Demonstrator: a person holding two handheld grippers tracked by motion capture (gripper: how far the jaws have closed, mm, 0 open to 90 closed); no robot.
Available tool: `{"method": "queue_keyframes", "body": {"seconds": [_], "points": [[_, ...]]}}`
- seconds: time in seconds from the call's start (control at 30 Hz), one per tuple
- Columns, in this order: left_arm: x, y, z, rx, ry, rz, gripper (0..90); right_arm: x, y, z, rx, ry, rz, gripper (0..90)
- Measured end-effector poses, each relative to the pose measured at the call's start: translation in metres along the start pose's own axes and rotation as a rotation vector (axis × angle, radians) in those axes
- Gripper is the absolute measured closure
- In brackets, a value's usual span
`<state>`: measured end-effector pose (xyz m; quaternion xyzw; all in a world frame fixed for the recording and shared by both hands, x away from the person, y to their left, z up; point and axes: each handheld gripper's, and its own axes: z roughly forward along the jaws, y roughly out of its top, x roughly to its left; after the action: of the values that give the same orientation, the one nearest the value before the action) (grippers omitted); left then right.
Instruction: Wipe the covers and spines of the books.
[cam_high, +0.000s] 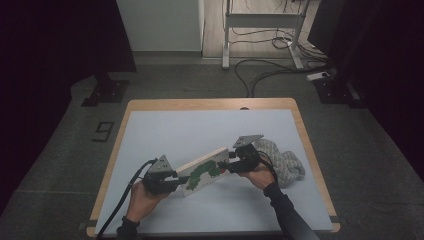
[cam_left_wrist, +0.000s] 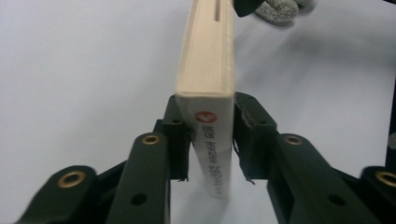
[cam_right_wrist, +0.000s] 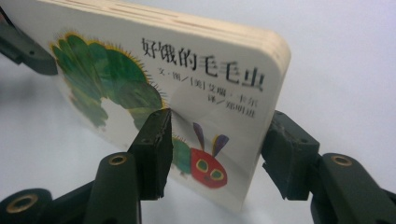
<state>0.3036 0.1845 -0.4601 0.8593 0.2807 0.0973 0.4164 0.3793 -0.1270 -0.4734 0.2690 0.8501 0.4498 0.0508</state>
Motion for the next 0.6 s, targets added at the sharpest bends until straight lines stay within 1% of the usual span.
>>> {"method": "queue_keyframes", "body": {"seconds": [0.03, 0.07, 0.1, 0.23, 0.33, 0.37, 0.4, 0.47, 0.6], "points": [[0.0, 0.0, 0.0, 0.0, 0.0, 0.0, 69.8, 0.0, 0.0, 0.0, 0.0, 0.0, 0.0, 44.6], [0.0005, 0.0004, -0.0008, 0.004, 0.011, 0.005, 69.8, 0.0022, 0.0007, 0.0006, -0.006, -0.015, -0.012, 44.6], [0.0005, 0.0003, -0.0012, 0.002, 0.012, 0.005, 69.8, 0.0027, 0.0012, 0.0009, -0.008, -0.019, -0.016, 44.6], [0.0002, 0.0005, -0.0034, -0.005, 0.022, 0.018, 69.8, 0.0034, 0.0028, 0.0012, -0.018, -0.021, -0.021, 44.5], [-0.0009, -0.0001, -0.0036, -0.005, 0.045, 0.044, 69.8, 0.0046, 0.004, 0.0016, -0.027, -0.03, -0.034, 44.4], [-0.0009, -0.0001, -0.0036, -0.005, 0.045, 0.044, 69.8, 0.0046, 0.004, 0.0016, -0.027, -0.03, -0.034, 44.4], [-0.0017, -0.0008, -0.0017, 0.005, 0.057, 0.056, 69.7, 0.0053, 0.0035, 0.0027, -0.023, -0.04, -0.047, 44.2], [-0.0025, -0.0012, -0.001, 0.0, 0.062, 0.066, 69.7, 0.0052, 0.0021, 0.0041, -0.021, -0.051, -0.051, 43.9], [-0.0018, -0.0016, -0.001, -0.002, 0.056, 0.066, 69.7, 0.0047, 0.0012, 0.0041, -0.025, -0.047, -0.048, 43.8]]}}
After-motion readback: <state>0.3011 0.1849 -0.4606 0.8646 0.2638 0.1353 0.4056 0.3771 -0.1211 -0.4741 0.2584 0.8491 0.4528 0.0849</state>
